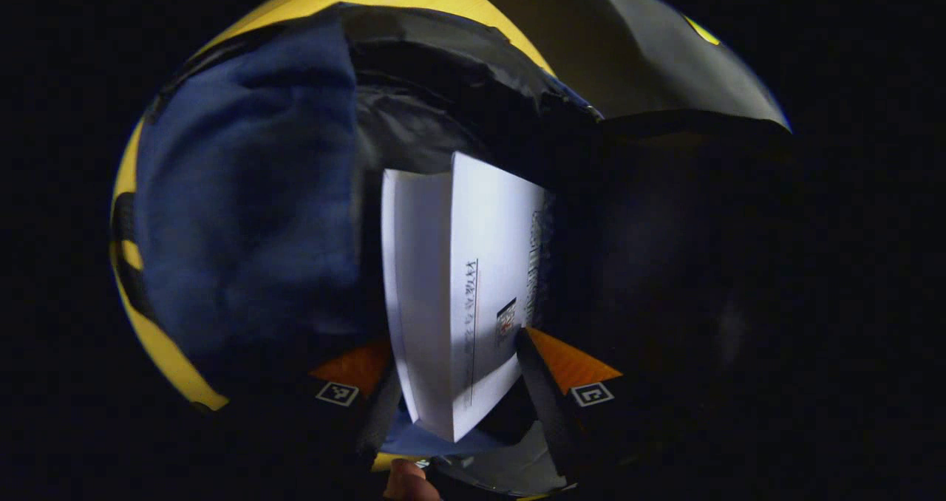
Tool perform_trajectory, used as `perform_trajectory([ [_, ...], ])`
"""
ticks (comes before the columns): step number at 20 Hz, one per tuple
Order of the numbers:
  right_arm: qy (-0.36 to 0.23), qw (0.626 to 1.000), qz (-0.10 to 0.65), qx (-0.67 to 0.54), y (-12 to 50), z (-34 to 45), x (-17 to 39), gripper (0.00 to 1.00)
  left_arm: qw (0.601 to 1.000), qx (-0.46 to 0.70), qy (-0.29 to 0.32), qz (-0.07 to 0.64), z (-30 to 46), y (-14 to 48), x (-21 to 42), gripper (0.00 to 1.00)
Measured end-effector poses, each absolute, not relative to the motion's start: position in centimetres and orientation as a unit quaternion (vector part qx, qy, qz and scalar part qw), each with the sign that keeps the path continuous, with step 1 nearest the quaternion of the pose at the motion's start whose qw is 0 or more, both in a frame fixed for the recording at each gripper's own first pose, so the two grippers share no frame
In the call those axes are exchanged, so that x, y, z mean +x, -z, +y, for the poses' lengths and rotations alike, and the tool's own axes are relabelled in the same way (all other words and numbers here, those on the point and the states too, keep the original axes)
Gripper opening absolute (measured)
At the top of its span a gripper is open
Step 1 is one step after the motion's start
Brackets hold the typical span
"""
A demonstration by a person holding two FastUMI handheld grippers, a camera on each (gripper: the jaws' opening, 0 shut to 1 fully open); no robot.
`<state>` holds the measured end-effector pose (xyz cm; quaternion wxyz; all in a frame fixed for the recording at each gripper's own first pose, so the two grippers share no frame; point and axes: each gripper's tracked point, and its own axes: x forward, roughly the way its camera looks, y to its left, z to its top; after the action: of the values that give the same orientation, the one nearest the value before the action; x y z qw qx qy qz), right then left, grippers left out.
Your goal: Open the schoolbag, grab two books from the bookshelf and put them into the schoolbag.
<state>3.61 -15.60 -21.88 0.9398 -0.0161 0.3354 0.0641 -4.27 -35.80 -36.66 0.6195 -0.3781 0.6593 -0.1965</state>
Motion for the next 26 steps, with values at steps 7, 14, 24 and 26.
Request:
perform_trajectory([
  [7,-0.051,0.941,0.333,0.038,21.1,-16.3,3.8,0.01,0.689,-0.196,0.166,0.678,-24.3,31.3,-7.2,0.98],
  [14,-0.028,0.940,0.333,0.069,20.8,-18.5,4.2,0.01,0.855,0.014,0.107,0.507,-10.3,22.3,-2.7,0.97],
  [24,-0.019,0.936,0.345,0.064,20.6,-19.3,5.0,0.01,0.905,0.054,0.014,0.421,6.1,11.9,4.7,0.95],
  [26,-0.012,0.935,0.348,0.066,20.7,-19.7,5.0,0.02,0.904,0.041,0.008,0.425,9.2,10.7,6.8,0.96],
])
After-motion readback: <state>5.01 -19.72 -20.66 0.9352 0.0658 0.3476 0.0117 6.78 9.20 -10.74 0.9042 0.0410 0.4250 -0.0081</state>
